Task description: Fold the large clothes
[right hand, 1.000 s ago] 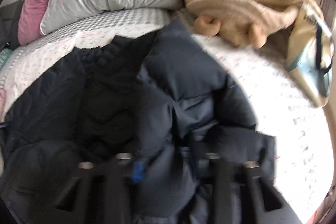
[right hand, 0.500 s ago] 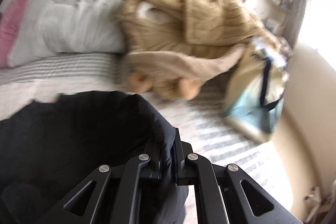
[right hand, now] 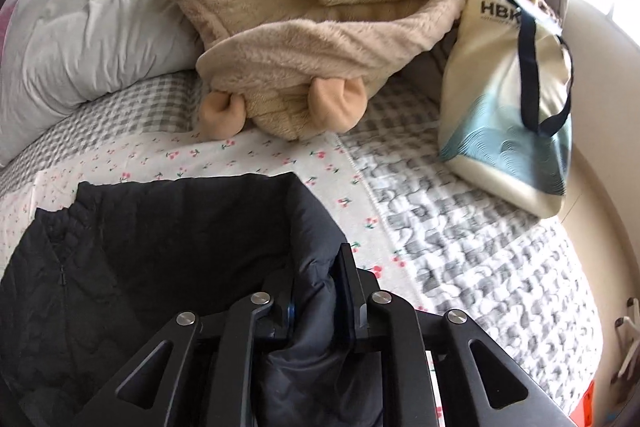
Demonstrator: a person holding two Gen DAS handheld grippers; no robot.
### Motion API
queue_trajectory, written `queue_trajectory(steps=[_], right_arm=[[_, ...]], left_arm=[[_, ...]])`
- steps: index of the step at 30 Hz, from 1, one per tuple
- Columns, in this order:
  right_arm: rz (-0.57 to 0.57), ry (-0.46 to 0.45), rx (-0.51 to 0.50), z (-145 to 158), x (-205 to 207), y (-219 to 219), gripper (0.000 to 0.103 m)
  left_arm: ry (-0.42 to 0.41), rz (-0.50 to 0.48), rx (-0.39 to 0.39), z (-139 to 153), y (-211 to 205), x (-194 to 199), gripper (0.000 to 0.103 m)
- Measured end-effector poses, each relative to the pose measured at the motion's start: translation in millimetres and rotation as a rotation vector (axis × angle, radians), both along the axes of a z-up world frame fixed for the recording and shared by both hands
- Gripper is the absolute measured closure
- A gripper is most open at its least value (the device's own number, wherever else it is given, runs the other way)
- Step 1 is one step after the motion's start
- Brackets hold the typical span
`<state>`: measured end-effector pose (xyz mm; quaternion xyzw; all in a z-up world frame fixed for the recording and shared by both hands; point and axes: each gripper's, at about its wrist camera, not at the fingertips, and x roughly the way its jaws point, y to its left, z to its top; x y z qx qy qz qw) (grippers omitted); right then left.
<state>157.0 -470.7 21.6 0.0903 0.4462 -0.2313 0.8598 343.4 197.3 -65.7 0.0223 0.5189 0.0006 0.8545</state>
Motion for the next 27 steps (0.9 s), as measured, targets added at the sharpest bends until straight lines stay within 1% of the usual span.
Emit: queue_trajectory(steps=[3,4,6,7,8,9,10,11,12,13,14,15,16,17,19,21,22,24,25,26,27], right_arm=[[0.011,0.005,0.019,-8.5,4.0,1.3,0.08],[0.016,0.008,0.019,-11.9,5.9,1.5,0.078],[0.026,0.02,0.011,-17.5,9.2,1.2,0.076],[0.03,0.027,0.007,-21.9,11.4,1.4,0.075],[0.032,0.031,0.006,-24.3,12.2,1.5,0.074],[0.033,0.036,0.007,-28.7,13.6,1.2,0.074],[0.033,0.038,0.008,-31.6,14.2,0.5,0.074],[0.033,0.041,0.009,-35.8,15.1,0.6,0.074],[0.036,0.041,0.006,-39.5,15.7,1.4,0.074],[0.038,0.036,-0.004,-41.3,15.6,2.6,0.075],[0.044,0.029,-0.024,-42.6,15.3,5.5,0.078],[0.05,0.019,-0.056,-42.0,14.4,9.8,0.083],[0.057,0.014,-0.09,-40.3,13.5,14.5,0.091],[0.07,0.008,-0.125,-36.6,11.6,21.2,0.093],[0.099,-0.023,-0.155,-23.7,6.3,31.9,0.094],[0.128,-0.051,-0.175,-8.5,3.5,39.7,0.095],[0.141,-0.057,-0.181,-2.7,4.1,42.4,0.096],[0.164,-0.06,-0.182,7.7,10.7,47.7,0.096],[0.174,-0.06,-0.17,10.4,18.3,49.2,0.096],[0.176,-0.056,-0.166,9.8,25.2,50.0,0.096],[0.17,-0.044,-0.166,6.3,36.6,50.2,0.096]], left_arm=[[0.028,-0.056,-0.088,-28.7,-12.1,20.8,0.024],[0.048,-0.089,-0.119,-40.0,-17.9,25.7,0.024],[0.091,-0.132,-0.156,-57.3,-29.4,28.7,0.024],[0.087,-0.145,-0.16,-63.4,-35.4,27.9,0.023],[0.055,-0.16,-0.155,-64.7,-42.1,23.8,0.023],[0.046,-0.183,-0.165,-65.2,-48.6,20.0,0.023],[0.046,-0.212,-0.177,-65.5,-56.2,15.4,0.035],[0.038,-0.231,-0.165,-64.3,-64.6,9.2,0.062],[0.038,-0.236,-0.177,-62.5,-71.1,3.8,0.075],[0.041,-0.224,-0.19,-60.6,-75.7,0.0,0.086],[0.029,-0.193,-0.164,-56.9,-81.5,-4.7,0.091],[0.006,-0.174,-0.13,-51.9,-86.6,-9.2,0.092],[-0.032,-0.154,-0.083,-42.7,-91.6,-14.4,0.093],[-0.066,-0.138,-0.059,-34.5,-93.7,-17.9,0.093],[-0.153,-0.1,-0.037,-8.8,-87.0,-18.6,0.093],[-0.215,-0.064,-0.001,12.6,-81.1,-15.7,0.093],[-0.246,-0.035,0.034,26.6,-78.0,-9.9,0.093],[-0.288,0.007,0.085,44.1,-67.9,1.1,0.093],[-0.311,0.024,0.123,51.9,-62.6,8.1,0.093],[-0.337,0.04,0.172,57.2,-58.6,17.3,0.093],[-0.353,0.061,0.193,58.3,-49.1,22.6,0.091]])
